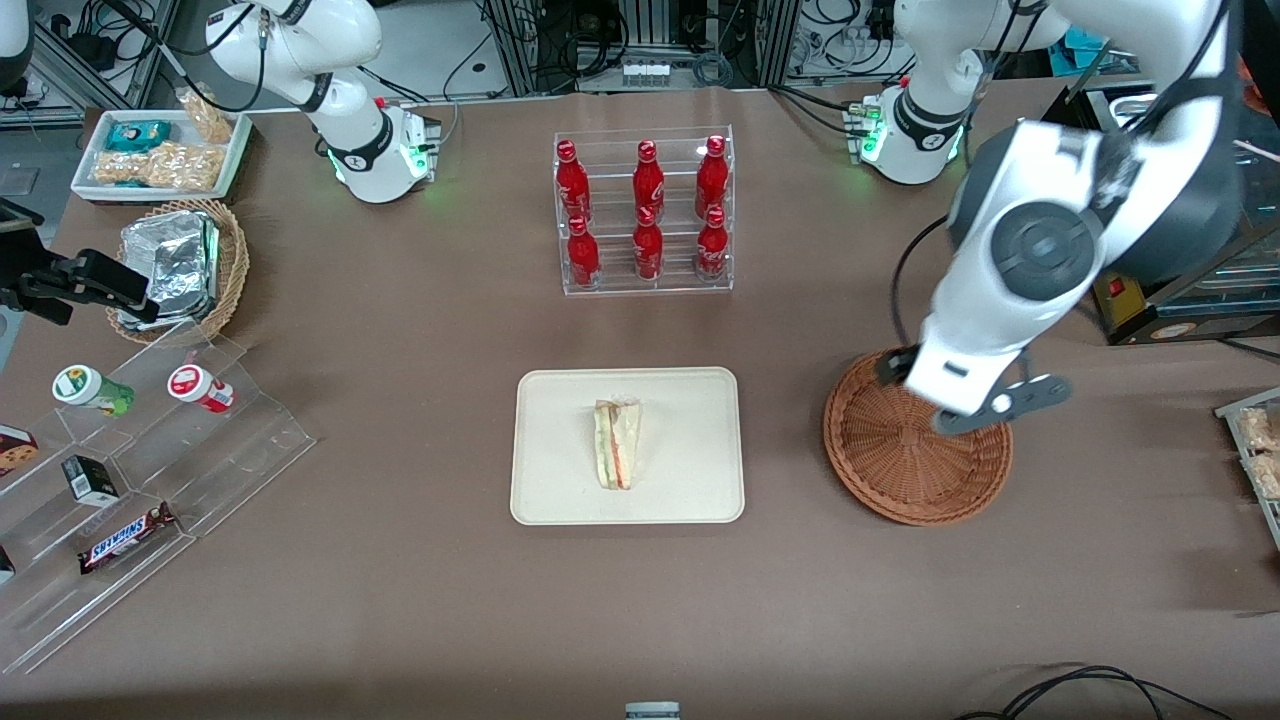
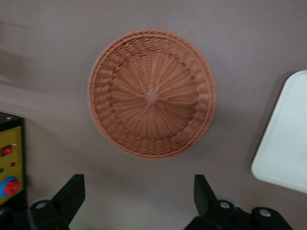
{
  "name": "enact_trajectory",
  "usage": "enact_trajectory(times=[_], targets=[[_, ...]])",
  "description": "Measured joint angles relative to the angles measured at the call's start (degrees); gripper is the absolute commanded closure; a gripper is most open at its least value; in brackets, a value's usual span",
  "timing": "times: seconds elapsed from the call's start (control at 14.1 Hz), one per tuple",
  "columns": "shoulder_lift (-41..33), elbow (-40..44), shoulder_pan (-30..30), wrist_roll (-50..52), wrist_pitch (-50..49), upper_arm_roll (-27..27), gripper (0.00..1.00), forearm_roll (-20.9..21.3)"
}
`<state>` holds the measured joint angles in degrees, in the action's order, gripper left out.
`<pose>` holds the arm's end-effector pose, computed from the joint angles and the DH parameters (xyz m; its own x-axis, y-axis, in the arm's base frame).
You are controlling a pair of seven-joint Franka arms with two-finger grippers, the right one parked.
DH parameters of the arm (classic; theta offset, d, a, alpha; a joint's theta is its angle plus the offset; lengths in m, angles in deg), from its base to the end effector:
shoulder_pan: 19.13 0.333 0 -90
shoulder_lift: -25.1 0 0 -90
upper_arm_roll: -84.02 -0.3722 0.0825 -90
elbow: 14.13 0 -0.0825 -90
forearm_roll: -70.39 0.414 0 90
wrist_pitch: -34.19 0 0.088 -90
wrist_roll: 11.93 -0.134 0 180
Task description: Place sandwich from basket to tray
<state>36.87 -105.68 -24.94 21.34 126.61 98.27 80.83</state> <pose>0.6125 -0.1850 0.5218 0.9735 0.2128 -0.0834 0.1920 -0.9594 -0.2066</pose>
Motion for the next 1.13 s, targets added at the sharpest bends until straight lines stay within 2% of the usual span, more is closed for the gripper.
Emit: enact_trajectory(times=[0.21,0.35,0.57,0.85,1.13], targets=[[-6.9,-5.9,3.6,-6.5,0.0,0.0,0.00,-0.2],[-8.9,-7.1,5.9,-10.6,-0.2,0.0,0.00,-1.1],[-10.6,-7.2,9.1,-21.0,-0.5,-1.5,0.00,-6.8],[-13.6,-7.1,9.5,-33.3,-0.5,-6.8,0.00,-8.4],[-15.1,-5.1,7.8,-36.6,-0.5,-9.4,0.00,-8.4]])
